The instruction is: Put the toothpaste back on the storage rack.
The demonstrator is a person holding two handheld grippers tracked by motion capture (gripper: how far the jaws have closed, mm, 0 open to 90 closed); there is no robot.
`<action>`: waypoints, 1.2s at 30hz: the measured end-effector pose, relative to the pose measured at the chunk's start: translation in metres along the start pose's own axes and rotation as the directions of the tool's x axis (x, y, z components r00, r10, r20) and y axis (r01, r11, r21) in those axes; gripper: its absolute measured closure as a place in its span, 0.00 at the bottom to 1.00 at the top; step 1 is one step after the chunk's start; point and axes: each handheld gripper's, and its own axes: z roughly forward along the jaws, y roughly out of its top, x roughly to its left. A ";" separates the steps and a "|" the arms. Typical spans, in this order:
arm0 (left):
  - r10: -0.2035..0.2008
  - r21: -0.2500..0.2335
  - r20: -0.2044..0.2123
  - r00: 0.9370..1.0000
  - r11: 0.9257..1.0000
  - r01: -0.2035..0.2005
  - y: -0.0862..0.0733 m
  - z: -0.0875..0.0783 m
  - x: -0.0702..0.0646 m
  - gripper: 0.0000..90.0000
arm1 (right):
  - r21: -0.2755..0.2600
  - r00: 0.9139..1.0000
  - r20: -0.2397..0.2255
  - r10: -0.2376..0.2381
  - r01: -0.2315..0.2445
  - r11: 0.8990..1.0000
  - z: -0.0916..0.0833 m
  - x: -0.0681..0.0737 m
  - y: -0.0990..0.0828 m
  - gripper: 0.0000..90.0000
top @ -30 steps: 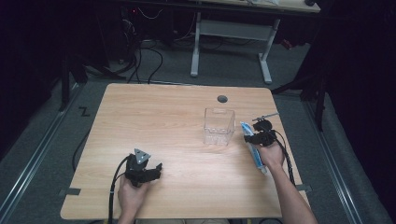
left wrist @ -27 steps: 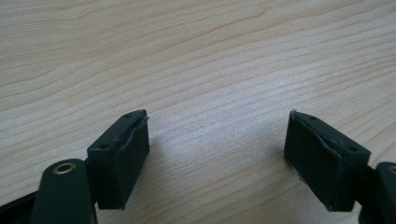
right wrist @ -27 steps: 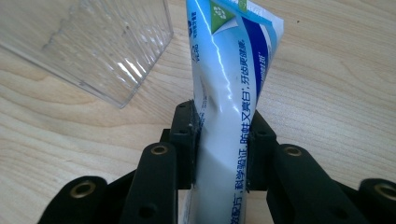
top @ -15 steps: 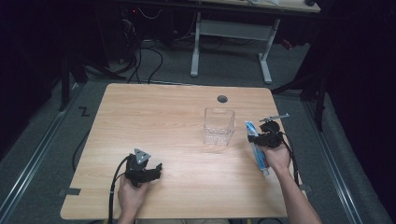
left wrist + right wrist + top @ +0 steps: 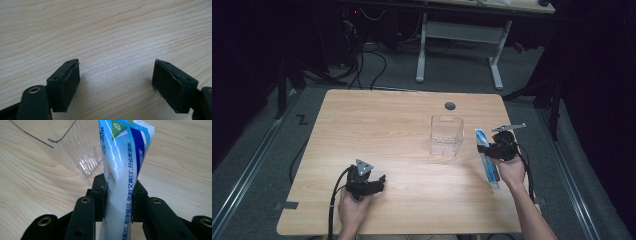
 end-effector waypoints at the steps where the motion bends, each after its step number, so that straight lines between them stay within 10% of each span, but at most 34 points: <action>1: 0.000 0.000 0.000 1.000 1.000 0.000 0.000 0.000 0.000 0.25 | -0.004 1.000 -0.003 0.000 0.000 1.000 -0.001 0.001 0.000 0.79; 36: 0.000 0.000 0.000 1.000 1.000 0.000 0.000 0.000 0.000 0.25 | -0.086 0.997 -0.066 -0.042 0.037 0.996 -0.020 0.021 -0.005 0.79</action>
